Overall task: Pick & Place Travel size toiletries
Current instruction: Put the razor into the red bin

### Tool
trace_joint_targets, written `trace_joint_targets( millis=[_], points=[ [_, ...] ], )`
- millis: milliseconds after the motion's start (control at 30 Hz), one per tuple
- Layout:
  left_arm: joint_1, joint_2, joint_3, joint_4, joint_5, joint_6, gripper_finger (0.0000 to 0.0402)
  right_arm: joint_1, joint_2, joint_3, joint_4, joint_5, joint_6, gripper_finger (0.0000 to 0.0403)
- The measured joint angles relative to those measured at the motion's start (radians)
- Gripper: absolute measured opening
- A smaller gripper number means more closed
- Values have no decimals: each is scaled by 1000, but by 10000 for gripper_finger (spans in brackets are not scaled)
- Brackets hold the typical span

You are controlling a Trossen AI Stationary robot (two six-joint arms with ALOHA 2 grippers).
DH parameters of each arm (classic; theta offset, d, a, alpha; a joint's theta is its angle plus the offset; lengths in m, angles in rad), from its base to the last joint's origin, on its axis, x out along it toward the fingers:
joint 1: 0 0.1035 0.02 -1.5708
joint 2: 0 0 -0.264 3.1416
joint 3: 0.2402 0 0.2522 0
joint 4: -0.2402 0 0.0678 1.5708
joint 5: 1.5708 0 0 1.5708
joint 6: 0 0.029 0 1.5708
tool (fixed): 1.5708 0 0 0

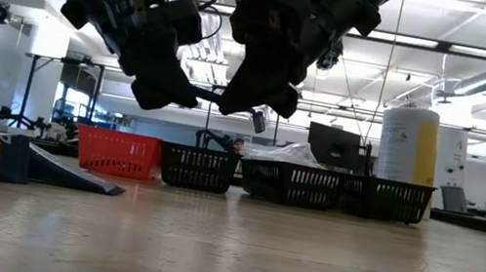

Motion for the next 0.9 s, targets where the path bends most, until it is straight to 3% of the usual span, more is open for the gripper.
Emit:
trace_joint_targets(
  millis=[100,367,733,900],
  points=[
    [0,0,0,0,7,1,32,1,0,0,-1,-4,-1,34],
    [0,0,0,1,-5,0,34,-2,0,0,-2,-14,0,54],
    [8,-6,-1,-48,-178,-97,33,-42,-36,0,-60,-11,-40,186],
    [13,-38,-2,-145,-297,-153,33,-59,-95,0,-162,69,-127,245]
  ],
)
